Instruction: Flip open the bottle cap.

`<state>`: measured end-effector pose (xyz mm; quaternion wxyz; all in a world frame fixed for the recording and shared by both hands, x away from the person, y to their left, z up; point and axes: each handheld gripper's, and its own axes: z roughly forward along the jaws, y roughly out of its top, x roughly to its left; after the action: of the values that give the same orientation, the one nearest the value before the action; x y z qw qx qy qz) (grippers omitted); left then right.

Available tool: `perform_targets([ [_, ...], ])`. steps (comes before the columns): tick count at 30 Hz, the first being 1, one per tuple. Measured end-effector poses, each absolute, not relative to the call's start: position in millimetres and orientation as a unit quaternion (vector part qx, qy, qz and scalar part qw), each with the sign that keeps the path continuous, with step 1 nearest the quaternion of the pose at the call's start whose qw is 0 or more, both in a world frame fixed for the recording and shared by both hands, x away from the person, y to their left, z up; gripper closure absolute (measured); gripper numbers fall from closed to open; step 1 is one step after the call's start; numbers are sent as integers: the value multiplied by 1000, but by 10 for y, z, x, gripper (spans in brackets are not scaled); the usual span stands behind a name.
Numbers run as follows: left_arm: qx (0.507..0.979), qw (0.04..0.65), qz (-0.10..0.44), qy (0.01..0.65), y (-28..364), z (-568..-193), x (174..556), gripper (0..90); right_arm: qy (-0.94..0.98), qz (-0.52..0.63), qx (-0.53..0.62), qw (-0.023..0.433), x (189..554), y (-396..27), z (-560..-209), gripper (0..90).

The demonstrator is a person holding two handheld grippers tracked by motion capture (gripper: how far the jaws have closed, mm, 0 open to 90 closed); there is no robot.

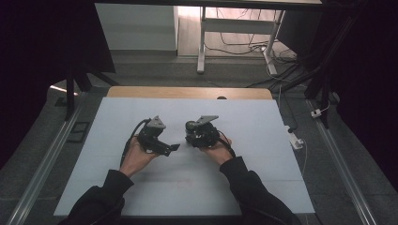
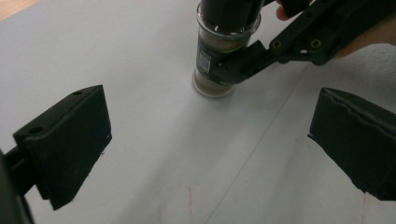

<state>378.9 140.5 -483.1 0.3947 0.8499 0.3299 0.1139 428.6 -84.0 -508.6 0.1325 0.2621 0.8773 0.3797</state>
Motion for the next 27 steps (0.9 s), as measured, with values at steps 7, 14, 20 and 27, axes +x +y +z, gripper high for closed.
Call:
perform_targets([
  [7, 849, 397, 116, 328, 1376, -4831, 3924, 70, 877, 380, 263, 133, 4284, -839, -5086, 523],
  [14, 858, 400, 111, 303, 1302, -4799, 3981, 404, 877, 379, 263, 133, 4283, -837, -5085, 523],
  [20, 859, 411, 89, 291, 1188, -4757, 3983, 728, 877, 379, 264, 133, 4282, -837, -5085, 523],
  [27, 865, 406, 86, 284, 1106, -4751, 3981, 882, 877, 378, 264, 134, 4282, -834, -5083, 523],
])
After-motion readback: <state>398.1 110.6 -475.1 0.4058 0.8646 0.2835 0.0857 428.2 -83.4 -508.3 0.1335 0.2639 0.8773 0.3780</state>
